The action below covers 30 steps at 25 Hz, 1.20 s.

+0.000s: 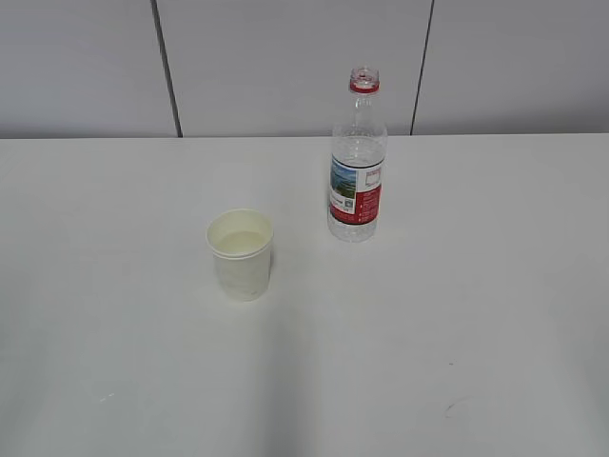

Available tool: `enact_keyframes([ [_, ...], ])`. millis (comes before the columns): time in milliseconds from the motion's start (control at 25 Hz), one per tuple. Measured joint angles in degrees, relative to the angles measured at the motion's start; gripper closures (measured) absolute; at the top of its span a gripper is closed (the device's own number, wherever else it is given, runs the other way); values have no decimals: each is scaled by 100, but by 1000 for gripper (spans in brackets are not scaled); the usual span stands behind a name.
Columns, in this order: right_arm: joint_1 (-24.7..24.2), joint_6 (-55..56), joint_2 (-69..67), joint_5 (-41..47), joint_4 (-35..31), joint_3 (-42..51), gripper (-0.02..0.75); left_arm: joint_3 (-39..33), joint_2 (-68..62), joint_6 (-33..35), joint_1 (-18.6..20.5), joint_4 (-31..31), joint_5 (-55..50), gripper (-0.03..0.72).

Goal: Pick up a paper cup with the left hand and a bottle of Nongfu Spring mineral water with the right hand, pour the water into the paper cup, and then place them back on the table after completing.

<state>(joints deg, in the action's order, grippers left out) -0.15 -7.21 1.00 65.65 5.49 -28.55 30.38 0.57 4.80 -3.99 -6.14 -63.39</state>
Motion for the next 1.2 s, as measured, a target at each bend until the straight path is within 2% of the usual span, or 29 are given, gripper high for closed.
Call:
enact_keyframes([
  [1200,0,0,0,0,0,0,152,0,0,0,0,0,0,261],
])
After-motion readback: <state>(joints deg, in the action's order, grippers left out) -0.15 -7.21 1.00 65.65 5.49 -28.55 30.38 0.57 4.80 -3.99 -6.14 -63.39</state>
